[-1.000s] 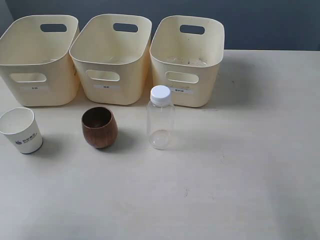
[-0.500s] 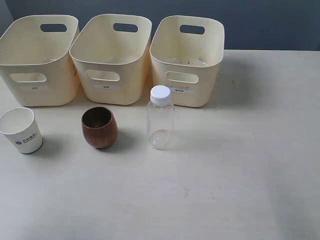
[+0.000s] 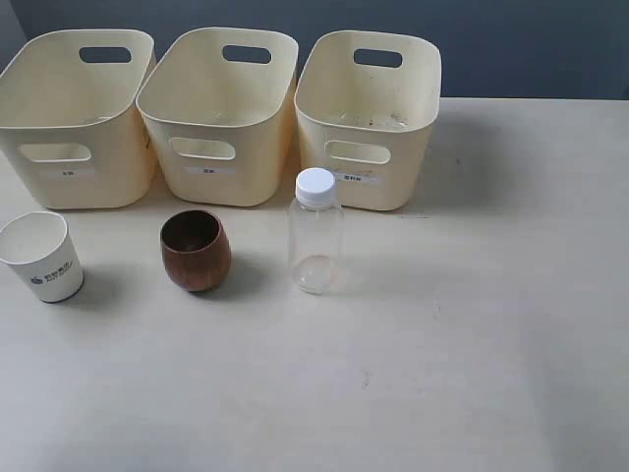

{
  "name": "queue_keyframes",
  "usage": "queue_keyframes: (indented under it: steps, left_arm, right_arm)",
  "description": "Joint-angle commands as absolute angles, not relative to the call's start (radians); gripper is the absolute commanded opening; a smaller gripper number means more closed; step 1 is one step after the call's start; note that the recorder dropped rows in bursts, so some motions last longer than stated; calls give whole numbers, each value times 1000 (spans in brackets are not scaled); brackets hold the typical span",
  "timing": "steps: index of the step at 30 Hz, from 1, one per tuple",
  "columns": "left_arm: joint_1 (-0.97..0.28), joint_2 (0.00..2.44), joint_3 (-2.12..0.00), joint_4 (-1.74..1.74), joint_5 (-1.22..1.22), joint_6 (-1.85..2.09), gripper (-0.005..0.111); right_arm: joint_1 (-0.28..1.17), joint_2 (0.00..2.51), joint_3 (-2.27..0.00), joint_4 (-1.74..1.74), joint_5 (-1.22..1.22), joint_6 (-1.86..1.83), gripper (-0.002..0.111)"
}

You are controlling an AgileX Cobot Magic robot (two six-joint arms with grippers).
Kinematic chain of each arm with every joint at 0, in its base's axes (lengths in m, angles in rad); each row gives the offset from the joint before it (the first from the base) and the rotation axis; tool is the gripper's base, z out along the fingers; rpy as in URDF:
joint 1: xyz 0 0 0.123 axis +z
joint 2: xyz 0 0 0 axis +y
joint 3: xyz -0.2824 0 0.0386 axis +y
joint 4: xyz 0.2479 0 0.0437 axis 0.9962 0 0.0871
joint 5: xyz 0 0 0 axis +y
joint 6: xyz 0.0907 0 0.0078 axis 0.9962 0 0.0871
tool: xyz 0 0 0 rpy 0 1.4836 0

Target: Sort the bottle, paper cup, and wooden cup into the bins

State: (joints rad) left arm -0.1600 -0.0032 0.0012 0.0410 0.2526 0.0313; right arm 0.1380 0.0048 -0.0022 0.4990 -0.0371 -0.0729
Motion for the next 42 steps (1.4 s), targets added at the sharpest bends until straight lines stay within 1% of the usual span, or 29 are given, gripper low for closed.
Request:
queue_keyframes:
  steps: [1,7,16,22,25,27,31,32,36,39,42]
  left_arm:
    - [-163,0,0,43,239,28,0]
    - [-163,0,0,43,239,28,0]
    - [-163,0,0,43,239,28,0]
    - [-163,0,0,43,239,28,0]
    - [-163,0,0,43,239,28,0]
    - [-163,0,0,43,239,28,0]
    - [-163,0,0,43,239,28,0]
    - [-163,0,0,43,239,28,0]
    - [-163,0,0,43,239,28,0]
    - [-163,0,0,43,239,28,0]
    - [-163,0,0,43,239,28,0]
  right_arm:
    - [140,0,0,511,-32,-73,-1]
    - [140,0,0,525,42,-73,-1]
    - [140,0,0,525,48,-75,-1]
    - [140,0,-3,480,-43,-77,-1]
    - [140,0,-55,455,-43,-79,-1]
    - [140,28,-132,422,-32,-79,-1]
    - [140,192,-307,335,-10,-81,-1]
    - [140,270,-373,265,41,-85,-1]
    - [179,460,-481,227,131,-176,-1]
    - [318,613,-531,270,137,-325,-1]
    - [477,774,-536,275,42,-365,-1]
